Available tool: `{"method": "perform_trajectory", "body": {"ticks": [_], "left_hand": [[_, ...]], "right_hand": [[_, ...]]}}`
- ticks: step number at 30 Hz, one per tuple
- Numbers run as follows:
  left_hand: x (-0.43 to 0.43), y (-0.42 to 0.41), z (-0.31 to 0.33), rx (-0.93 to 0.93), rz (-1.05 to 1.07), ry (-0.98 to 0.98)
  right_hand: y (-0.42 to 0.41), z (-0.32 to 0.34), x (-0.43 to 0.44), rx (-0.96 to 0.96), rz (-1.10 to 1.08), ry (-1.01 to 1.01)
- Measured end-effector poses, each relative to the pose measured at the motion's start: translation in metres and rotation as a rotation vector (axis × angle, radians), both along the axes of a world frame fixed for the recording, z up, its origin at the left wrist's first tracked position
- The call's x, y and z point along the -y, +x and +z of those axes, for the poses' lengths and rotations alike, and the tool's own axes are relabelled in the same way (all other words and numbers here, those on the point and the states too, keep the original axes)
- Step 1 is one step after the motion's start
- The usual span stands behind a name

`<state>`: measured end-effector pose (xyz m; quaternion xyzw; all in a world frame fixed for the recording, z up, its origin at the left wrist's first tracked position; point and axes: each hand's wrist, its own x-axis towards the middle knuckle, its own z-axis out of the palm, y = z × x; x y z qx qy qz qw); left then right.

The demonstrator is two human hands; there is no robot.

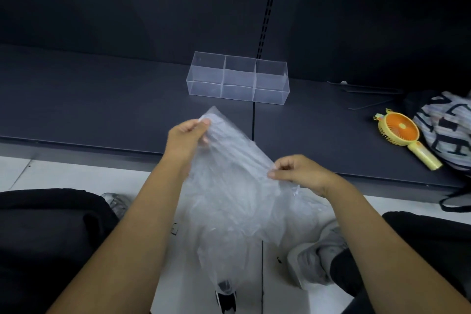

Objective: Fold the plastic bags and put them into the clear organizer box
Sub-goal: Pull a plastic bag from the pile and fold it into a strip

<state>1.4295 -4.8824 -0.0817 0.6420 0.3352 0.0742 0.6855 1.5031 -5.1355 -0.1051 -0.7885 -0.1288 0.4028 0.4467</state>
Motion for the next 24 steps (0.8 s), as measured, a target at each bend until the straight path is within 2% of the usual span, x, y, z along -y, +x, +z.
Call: {"method": "perform_trajectory", "body": {"ticks": [3,7,9,11,15,24], "left_hand": [[-0.016,-0.002,-0.01,-0.057,0.149,-0.012],[-0.032,-0.001,-0.026,-0.077,0.234,-0.022],[-0.038,-0.001,-0.033,-0.102,0.26,-0.046],[-0.042,-0.002,-0.042,-0.109,0.291,-0.094],[-0.048,-0.003,-0.057,-0.151,0.321,-0.114],[-0.055,0.034,-0.062,-0.205,0.27,-0.106]], "right_hand": [[0.002,-0.004,0.009,-0.175,-0.067,0.126],[0.001,-0.016,0.015,-0.389,-0.231,0.274],[-0.001,-0.02,0.019,-0.511,-0.207,0.311],[-0.002,-0.023,0.023,-0.55,-0.198,0.323],[0.009,-0.034,0.022,-0.426,-0.474,0.288],[0.084,-0.011,0.006,-0.109,-0.959,0.382]]}}
